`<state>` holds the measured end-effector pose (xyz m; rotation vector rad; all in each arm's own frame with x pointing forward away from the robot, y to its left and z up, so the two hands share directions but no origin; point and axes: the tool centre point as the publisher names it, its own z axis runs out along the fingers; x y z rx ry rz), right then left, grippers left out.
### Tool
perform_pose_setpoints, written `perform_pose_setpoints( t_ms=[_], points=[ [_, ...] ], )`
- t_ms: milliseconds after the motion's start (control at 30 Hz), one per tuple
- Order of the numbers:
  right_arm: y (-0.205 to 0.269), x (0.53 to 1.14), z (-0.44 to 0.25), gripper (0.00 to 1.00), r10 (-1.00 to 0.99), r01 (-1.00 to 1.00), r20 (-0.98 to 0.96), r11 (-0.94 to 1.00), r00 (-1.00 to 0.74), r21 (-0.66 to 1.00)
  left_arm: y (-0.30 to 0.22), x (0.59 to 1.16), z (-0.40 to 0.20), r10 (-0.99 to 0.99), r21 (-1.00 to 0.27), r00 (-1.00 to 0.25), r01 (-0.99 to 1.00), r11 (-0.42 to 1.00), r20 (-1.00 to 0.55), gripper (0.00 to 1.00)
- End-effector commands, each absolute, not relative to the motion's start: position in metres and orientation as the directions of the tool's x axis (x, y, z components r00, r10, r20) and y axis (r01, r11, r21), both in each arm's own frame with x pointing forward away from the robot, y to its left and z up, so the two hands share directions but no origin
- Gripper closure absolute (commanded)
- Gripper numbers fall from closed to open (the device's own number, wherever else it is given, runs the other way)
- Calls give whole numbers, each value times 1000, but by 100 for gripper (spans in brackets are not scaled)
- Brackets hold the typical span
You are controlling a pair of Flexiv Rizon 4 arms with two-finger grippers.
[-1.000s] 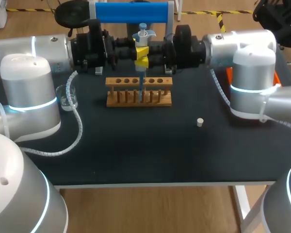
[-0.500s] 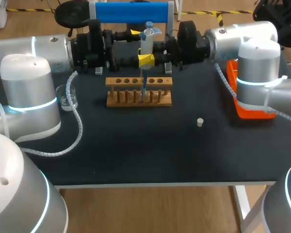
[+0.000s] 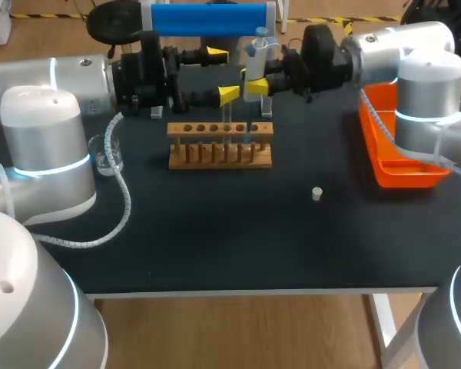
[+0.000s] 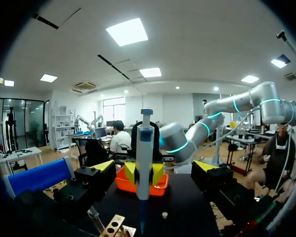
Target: Invert the test tube, pick up the pipette, mount the tip to pipette, aspirate from beaker and dispense into the tube, eject the tip, return the pipette, and cap with the stopper.
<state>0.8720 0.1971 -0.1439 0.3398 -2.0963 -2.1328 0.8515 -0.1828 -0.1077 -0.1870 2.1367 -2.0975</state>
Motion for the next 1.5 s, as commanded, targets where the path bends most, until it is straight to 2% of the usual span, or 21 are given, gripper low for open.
perform_pose_setpoints(
  t_ms=[33,300,1267,1500],
  points=[
    [178,871,-143,100,-237,-60,-62,-19,-969,998,-182,851,-108,-188,-1000,-982,11,19,-15,0],
    [163,875,-143,100,-207,-55,-53,1,-977,999,-182,851,-108,-188,-1000,-982,11,19,-15,0],
    [163,874,-143,100,-205,-55,-51,14,-977,998,-182,851,-108,-188,-1000,-982,11,19,-15,0],
    [135,876,-131,100,-250,-63,-58,15,-967,998,-182,851,-108,-188,-1000,-982,11,19,-15,0]
  ],
)
